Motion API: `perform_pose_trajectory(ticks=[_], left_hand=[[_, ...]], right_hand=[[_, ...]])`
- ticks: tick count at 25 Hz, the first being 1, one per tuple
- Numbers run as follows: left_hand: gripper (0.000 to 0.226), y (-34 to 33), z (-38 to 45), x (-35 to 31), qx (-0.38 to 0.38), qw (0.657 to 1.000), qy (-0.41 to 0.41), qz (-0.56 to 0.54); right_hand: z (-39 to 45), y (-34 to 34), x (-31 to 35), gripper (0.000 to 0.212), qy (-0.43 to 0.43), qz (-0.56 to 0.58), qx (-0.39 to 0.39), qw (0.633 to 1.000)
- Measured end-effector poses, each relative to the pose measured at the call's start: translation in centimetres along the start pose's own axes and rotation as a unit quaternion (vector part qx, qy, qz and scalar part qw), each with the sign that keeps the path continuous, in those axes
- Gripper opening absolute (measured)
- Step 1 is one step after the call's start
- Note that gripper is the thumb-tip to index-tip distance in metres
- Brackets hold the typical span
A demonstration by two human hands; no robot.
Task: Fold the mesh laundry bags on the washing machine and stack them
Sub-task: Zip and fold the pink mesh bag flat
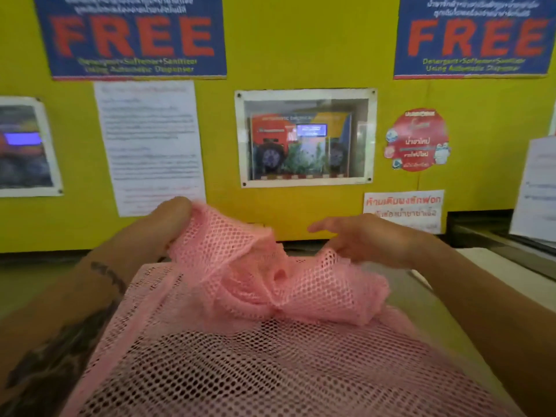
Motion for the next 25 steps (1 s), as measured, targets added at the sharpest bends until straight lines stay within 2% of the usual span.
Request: perform_pose_trajectory(ticks=[1, 2, 3, 5, 6, 7, 8, 9, 10, 11, 12, 13, 15, 17, 19, 20, 21, 23, 25], left_hand=[[0.024, 2.0, 0.1, 0.3, -0.051, 0.99, -0.028, 0.129], [0.025, 3.3, 0.3, 0.4, -0.098, 0.965, -0.081, 0.228], [0.028, 4.0, 0.0, 0.4, -0.111, 0.951, -0.135, 0.256], [0.028, 3.6, -1.6, 0.4, -0.052, 0.957, -0.204, 0.197], [0.026, 3.0, -2.4, 0.8, 0.003, 0.961, -0.204, 0.188], [0.027, 2.2, -3.0, 1.4, 0.063, 0.954, -0.184, 0.227], [0.035, 1.4, -3.1, 2.4, 0.121, 0.937, -0.148, 0.293], [0.049, 1.0, -3.1, 3.6, 0.16, 0.905, -0.112, 0.377], [0.058, 0.7, -2.6, 4.9, 0.172, 0.867, -0.087, 0.459], [0.057, 0.9, -1.9, 6.0, 0.167, 0.836, -0.087, 0.515], [0.047, 1.2, -1.3, 6.6, 0.152, 0.824, -0.101, 0.536], [0.034, 1.8, -0.7, 6.8, 0.124, 0.837, -0.12, 0.519], [0.019, 3.3, 0.7, 6.0, 0.049, 0.89, -0.143, 0.431], [0.02, 5.6, 1.7, 4.1, -0.05, 0.931, -0.177, 0.314], [0.019, 8.5, 2.7, 2.5, -0.147, 0.944, -0.205, 0.213], [0.018, 9.9, 3.1, 2.4, -0.178, 0.942, -0.205, 0.197], [0.017, 11.3, 3.5, 2.8, -0.192, 0.94, -0.191, 0.208], [0.015, 13.3, 4.0, 4.4, -0.182, 0.939, -0.139, 0.256], [0.017, 13.9, 3.7, 6.0, -0.177, 0.931, -0.114, 0.299]], right_hand=[[0.1, -1.8, 0.9, 0.053, -0.01, -0.068, 0.041, 0.997], [0.1, -3.6, 1.7, 0.058, -0.007, -0.16, 0.061, 0.985], [0.3, -5.4, 2.3, 0.057, 0.007, -0.251, 0.063, 0.966], [1.5, -7.7, 3.0, 0.043, 0.064, -0.364, 0.029, 0.929], [2.0, -8.4, 3.3, 0.037, 0.081, -0.375, 0.014, 0.923], [2.4, -8.6, 3.6, 0.036, 0.089, -0.364, -0.003, 0.927], [2.6, -8.4, 3.6, 0.037, 0.089, -0.333, -0.023, 0.939], [2.9, -8.0, 3.5, 0.037, 0.089, -0.298, -0.044, 0.949], [2.8, -7.5, 3.5, 0.037, 0.086, -0.275, -0.061, 0.956], [2.9, -6.9, 3.2, 0.037, 0.083, -0.263, -0.074, 0.958], [2.7, -6.3, 3.1, 0.039, 0.083, -0.258, -0.083, 0.959], [2.6, -5.4, 2.9, 0.04, 0.087, -0.253, -0.087, 0.96], [2.3, -2.9, 2.8, 0.044, 0.089, -0.275, -0.093, 0.953], [3.4, 0.7, 1.8, 0.05, 0.063, -0.381, -0.164, 0.908], [4.6, 3.8, 1.0, 0.037, -0.044, -0.473, -0.262, 0.84], [4.9, 4.6, 1.0, 0.025, -0.093, -0.488, -0.294, 0.817], [5.5, 4.5, 0.9, 0.024, -0.132, -0.487, -0.316, 0.803], [6.7, 2.3, 1.8, 0.037, -0.116, -0.478, -0.325, 0.808], [7.1, -1.3, 4.0, 0.035, -0.006, -0.448, -0.294, 0.844]])
Point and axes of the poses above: each hand's wrist, its own z-axis towards the middle knuckle, its own y-axis out of the back of the hand, x = y × z, the point moved 1 cm from there along z, towards the middle knuckle, and after that the axes turned 14 degrees about -z, right-handed, at the moved point
